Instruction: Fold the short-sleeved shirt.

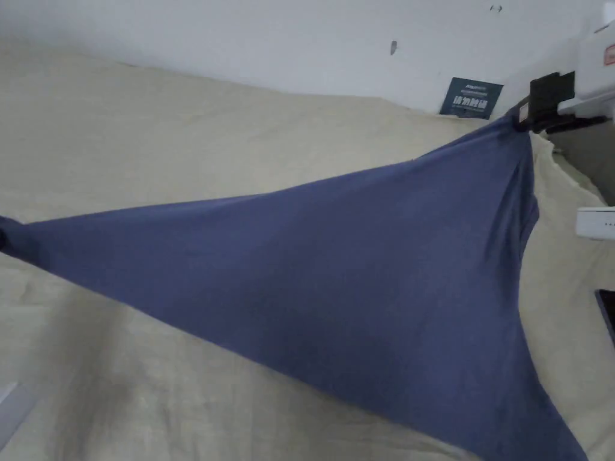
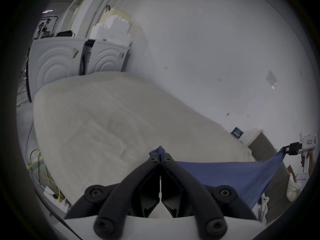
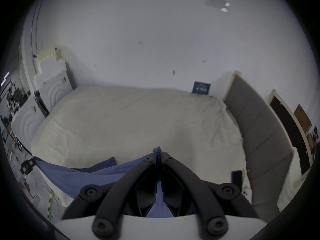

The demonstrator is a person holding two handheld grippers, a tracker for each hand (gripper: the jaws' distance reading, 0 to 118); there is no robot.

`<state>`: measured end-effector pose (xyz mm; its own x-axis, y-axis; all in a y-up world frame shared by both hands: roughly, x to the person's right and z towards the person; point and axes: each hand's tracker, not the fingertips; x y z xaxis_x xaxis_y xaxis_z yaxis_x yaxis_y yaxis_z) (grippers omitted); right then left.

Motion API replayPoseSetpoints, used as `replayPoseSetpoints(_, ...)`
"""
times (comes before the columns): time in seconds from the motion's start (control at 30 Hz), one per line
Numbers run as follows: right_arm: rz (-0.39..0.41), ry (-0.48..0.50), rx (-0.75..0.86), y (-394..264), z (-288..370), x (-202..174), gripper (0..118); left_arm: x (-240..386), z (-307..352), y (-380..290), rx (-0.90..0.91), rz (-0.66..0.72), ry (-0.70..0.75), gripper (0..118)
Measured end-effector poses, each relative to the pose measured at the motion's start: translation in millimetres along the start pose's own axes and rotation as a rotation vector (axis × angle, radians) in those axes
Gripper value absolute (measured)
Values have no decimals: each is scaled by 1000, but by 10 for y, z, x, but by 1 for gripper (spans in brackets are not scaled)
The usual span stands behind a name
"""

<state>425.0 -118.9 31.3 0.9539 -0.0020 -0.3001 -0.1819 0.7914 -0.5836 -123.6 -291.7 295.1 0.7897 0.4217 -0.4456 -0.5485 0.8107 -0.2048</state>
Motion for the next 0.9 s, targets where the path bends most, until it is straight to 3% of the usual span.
replayPoseSetpoints(0.2,-6,-81,155,9,1314,235,1,665,406,799,154,-104,-138,0)
replayPoseSetpoints(0.4,-48,-154,302,309,2040,439,1,1356,738,1668,266,-247,-204,0)
replayPoseSetpoints(0.6,-110,-209,377,809,2183,515,1,1873,811,2463,274,-190,-256,0)
replayPoseSetpoints(0.9,-111,-273,408,1693,1642,378,1,2583,141,3053,283,-392,-13,0)
